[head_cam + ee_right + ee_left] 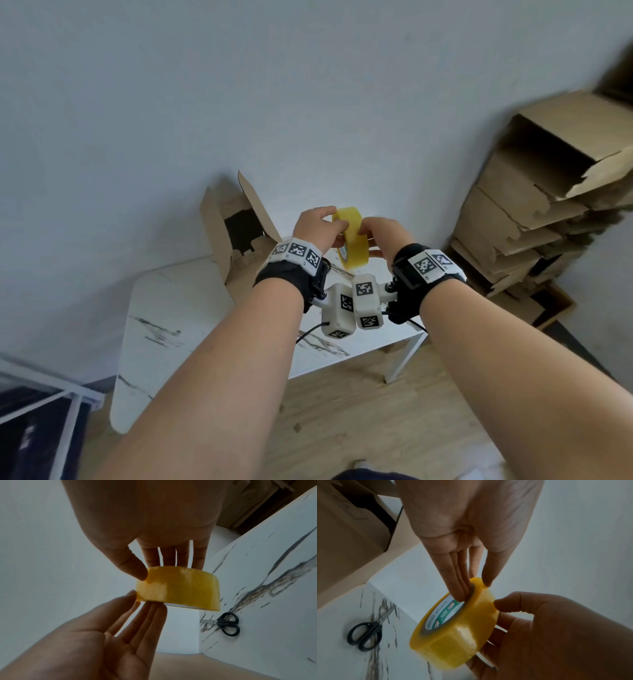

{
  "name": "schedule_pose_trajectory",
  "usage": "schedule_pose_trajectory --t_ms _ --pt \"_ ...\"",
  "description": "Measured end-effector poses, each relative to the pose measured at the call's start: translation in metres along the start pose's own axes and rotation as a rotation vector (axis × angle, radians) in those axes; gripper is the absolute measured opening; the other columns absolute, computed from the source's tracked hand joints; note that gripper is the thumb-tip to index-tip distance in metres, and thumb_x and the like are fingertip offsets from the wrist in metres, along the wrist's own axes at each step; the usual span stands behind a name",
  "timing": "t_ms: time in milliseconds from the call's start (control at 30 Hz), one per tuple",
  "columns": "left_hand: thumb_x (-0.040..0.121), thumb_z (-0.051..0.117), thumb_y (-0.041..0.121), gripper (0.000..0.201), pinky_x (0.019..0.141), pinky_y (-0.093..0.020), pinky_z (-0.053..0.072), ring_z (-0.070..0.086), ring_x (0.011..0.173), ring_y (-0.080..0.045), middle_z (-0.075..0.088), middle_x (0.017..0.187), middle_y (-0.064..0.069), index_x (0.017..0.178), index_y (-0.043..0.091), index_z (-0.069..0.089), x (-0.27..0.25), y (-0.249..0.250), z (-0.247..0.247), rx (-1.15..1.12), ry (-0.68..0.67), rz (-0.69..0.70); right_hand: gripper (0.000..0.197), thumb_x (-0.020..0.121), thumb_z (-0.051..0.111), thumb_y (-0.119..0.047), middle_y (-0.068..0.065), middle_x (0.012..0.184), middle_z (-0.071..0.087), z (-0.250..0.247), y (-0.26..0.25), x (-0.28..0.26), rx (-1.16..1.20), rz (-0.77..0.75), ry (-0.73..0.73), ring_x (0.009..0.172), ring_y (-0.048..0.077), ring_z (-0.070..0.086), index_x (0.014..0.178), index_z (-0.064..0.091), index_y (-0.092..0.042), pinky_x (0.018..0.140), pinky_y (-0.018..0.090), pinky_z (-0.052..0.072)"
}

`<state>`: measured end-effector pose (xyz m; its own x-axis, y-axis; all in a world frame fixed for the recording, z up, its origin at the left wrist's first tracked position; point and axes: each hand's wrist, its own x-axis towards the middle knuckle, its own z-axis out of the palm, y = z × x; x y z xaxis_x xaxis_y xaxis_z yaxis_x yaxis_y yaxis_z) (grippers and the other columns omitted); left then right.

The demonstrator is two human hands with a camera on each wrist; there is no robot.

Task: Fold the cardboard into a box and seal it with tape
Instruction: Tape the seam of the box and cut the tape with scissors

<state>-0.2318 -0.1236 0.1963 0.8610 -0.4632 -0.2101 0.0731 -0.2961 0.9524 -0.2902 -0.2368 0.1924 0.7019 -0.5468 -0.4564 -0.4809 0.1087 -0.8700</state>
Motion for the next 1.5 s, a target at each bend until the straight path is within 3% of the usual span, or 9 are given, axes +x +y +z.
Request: schedule_pose_trajectory --t_ms 100,333,533,733,867,1000,1100,1300,1500 --pt "0.086 0.063 0.004 0.051 0.082 -0.037 0.058 0.069 0.078 -0.031 0.068 0.108 -0.025 0.135 0.003 0.051 0.002 0.006 -0.002 -0.026 0.021 -0.023 0.029 0.087 0.046 0.006 0.017 0.107 0.057 0.0 -0.004 0.001 -0.065 -0.029 -0.02 0.101 0.031 0.059 0.112 0.061 0.002 0.098 0.042 0.051" --pt "0.09 0.059 0.001 0.045 0.077 -0.039 0.059 0.069 0.087 -0.038 0.063 0.116 -0.027 0.134 0.008 0.052 0.008 0.013 -0.006 -0.084 0.065 -0.045 0.047 0.078 0.048 0.008 0.012 0.106 0.068 -0.01 0.009 -0.003 -0.101 -0.212 -0.131 0.099 0.028 0.062 0.119 0.069 -0.006 0.092 0.042 0.054" --pt "0.089 0.062 0.011 0.039 0.078 -0.025 0.058 0.069 0.08 -0.024 0.069 0.11 -0.013 0.127 0.02 0.061 0.005 0.014 -0.003 0.109 -0.031 0.032 0.034 0.081 0.051 0.007 0.014 0.098 0.07 -0.013 0.004 0.0 -0.102 -0.243 -0.129 0.087 0.029 0.062 0.104 0.071 -0.007 0.089 0.043 0.052" --pt "0.088 0.063 0.008 0.046 0.089 -0.028 0.055 0.07 0.086 -0.025 0.072 0.105 -0.014 0.132 0.02 0.057 0.0 0.017 0.0 0.177 -0.103 0.072 0.03 0.083 0.06 -0.002 0.005 0.078 0.061 -0.02 -0.001 0.014 -0.001 -0.129 -0.043 0.075 0.021 0.058 0.111 0.065 0.006 0.083 0.037 0.053" --pt "0.088 0.063 0.008 0.047 0.092 -0.033 0.055 0.072 0.089 -0.027 0.072 0.104 -0.016 0.133 0.018 0.056 0.001 0.019 0.002 0.167 -0.064 0.067 0.003 0.083 0.06 -0.006 0.007 0.08 0.06 -0.018 -0.004 0.009 0.009 -0.132 -0.036 0.07 0.019 0.058 0.081 0.062 -0.008 0.078 0.035 0.052" --pt "0.089 0.061 0.006 0.045 0.086 -0.032 0.057 0.072 0.086 -0.028 0.066 0.119 -0.016 0.133 0.015 0.055 0.004 0.02 -0.001 0.097 -0.023 0.037 0.016 0.083 0.05 -0.001 0.014 0.091 0.064 -0.015 -0.007 0.006 -0.126 -0.117 -0.041 0.086 0.03 0.063 0.086 0.066 0.0 0.091 0.039 0.051" --pt "0.09 0.06 0.002 0.045 0.086 -0.037 0.057 0.071 0.091 -0.033 0.062 0.125 -0.019 0.133 0.011 0.055 0.005 0.02 -0.005 0.003 -0.002 -0.008 0.026 0.08 0.049 0.004 0.014 0.089 0.063 -0.014 -0.001 -0.002 -0.076 -0.195 -0.072 0.082 0.026 0.058 0.095 0.07 0.005 0.087 0.039 0.052" --pt "0.092 0.06 0.009 0.037 0.086 -0.038 0.057 0.069 0.078 -0.028 0.068 0.11 -0.019 0.129 0.014 0.06 0.0 0.023 -0.008 -0.001 0.003 0.037 0.025 0.08 0.05 -0.001 0.016 0.085 0.067 -0.014 -0.002 -0.014 -0.061 -0.248 -0.089 0.077 0.028 0.062 0.092 0.069 0.01 0.091 0.045 0.052" --pt "0.089 0.062 0.009 0.04 0.078 -0.025 0.058 0.067 0.072 -0.018 0.07 0.098 -0.012 0.128 0.02 0.061 -0.011 0.026 -0.009 0.085 -0.053 0.091 0.014 0.081 0.055 -0.006 0.021 0.091 0.07 -0.015 -0.012 -0.016 -0.06 -0.186 -0.057 0.085 0.036 0.067 0.081 0.068 -0.002 0.098 0.05 0.05"
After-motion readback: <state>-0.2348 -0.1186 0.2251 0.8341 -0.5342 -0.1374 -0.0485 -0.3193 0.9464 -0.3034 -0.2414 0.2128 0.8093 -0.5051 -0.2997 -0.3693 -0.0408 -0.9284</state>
